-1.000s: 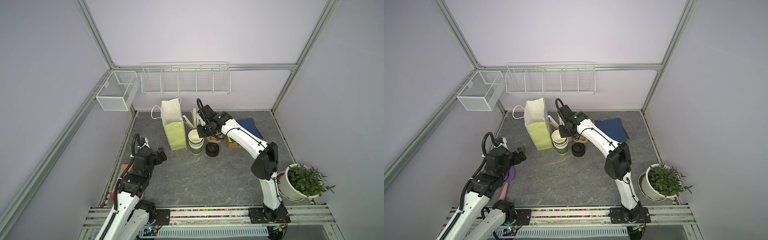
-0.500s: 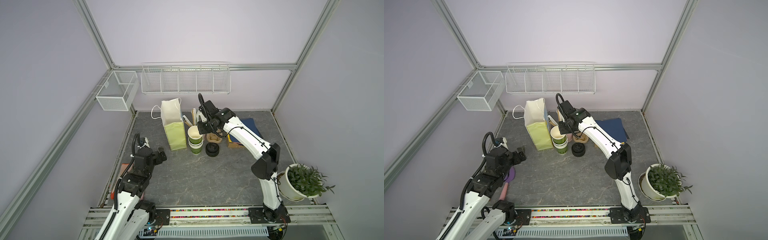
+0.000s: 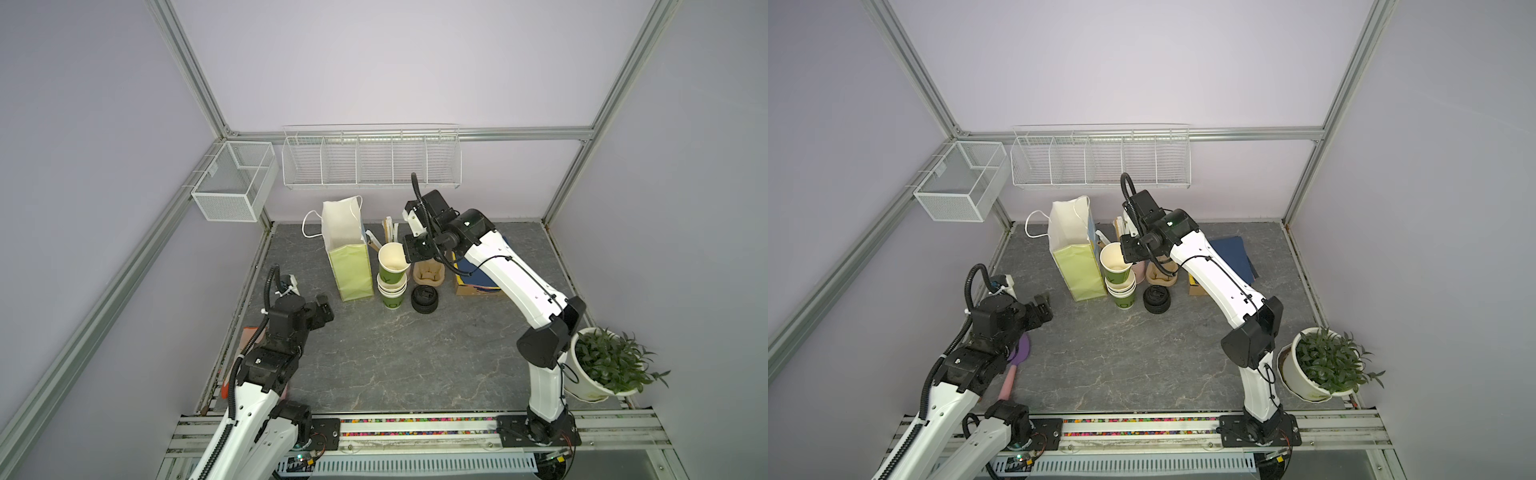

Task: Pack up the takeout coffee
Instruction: 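Lift the green cup off the stack with the right gripper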

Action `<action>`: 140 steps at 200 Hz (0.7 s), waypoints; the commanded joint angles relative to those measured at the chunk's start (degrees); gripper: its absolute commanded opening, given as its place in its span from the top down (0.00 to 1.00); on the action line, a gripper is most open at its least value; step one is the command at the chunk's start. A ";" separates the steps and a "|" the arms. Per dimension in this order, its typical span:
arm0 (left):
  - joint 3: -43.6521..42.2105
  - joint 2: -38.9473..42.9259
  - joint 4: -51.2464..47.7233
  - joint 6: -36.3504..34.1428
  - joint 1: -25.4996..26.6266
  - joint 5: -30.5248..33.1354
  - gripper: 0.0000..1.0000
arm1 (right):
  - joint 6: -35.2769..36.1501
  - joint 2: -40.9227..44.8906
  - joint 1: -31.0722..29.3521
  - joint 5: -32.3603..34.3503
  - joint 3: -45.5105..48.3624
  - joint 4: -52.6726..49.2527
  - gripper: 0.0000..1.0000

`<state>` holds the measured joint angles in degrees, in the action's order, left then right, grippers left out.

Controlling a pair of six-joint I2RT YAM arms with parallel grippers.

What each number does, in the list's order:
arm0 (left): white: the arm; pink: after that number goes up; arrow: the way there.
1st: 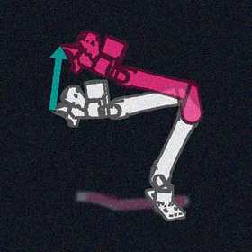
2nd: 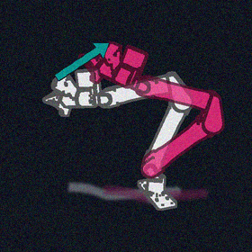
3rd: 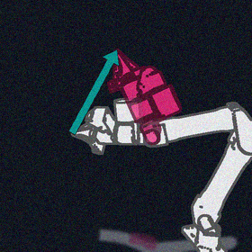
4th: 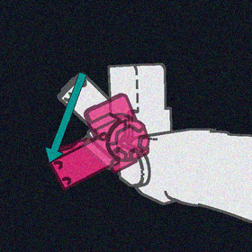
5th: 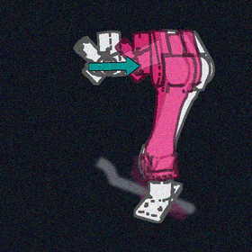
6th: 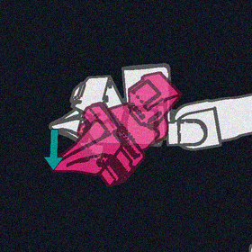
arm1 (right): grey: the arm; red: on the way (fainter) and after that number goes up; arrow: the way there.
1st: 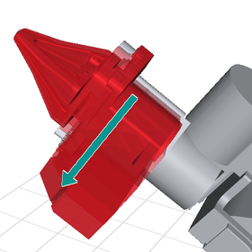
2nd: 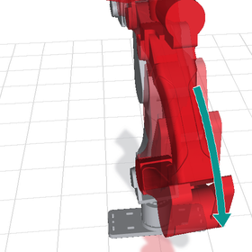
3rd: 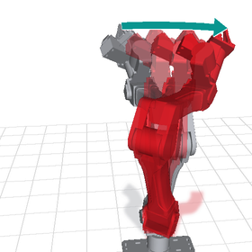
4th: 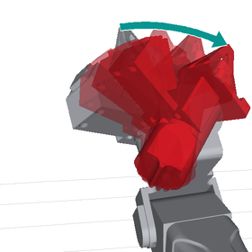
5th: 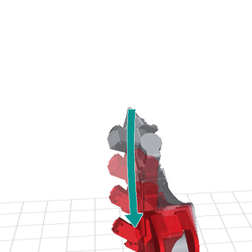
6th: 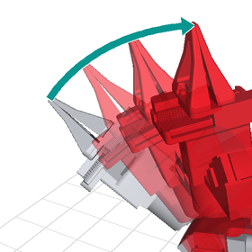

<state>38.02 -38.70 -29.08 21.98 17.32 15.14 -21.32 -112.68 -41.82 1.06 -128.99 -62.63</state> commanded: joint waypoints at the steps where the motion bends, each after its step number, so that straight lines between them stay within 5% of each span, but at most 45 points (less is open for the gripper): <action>1: 1.49 -0.06 -1.31 -0.60 0.29 -0.11 0.02 | 1.57 3.66 -0.37 -0.95 -0.53 -2.39 0.93; 52: 1.62 0.71 -1.43 -0.53 0.31 -0.20 0.02 | 2.86 15.32 -0.80 0.68 9.30 -1.93 0.93; 140: 5.41 -1.15 -5.68 2.27 0.42 -2.59 0.01 | 0.22 43.66 2.49 8.37 52.42 7.34 0.93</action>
<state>39.77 -37.98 -31.35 23.05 17.32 15.03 -19.66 -73.45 -41.30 7.31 -84.95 -59.11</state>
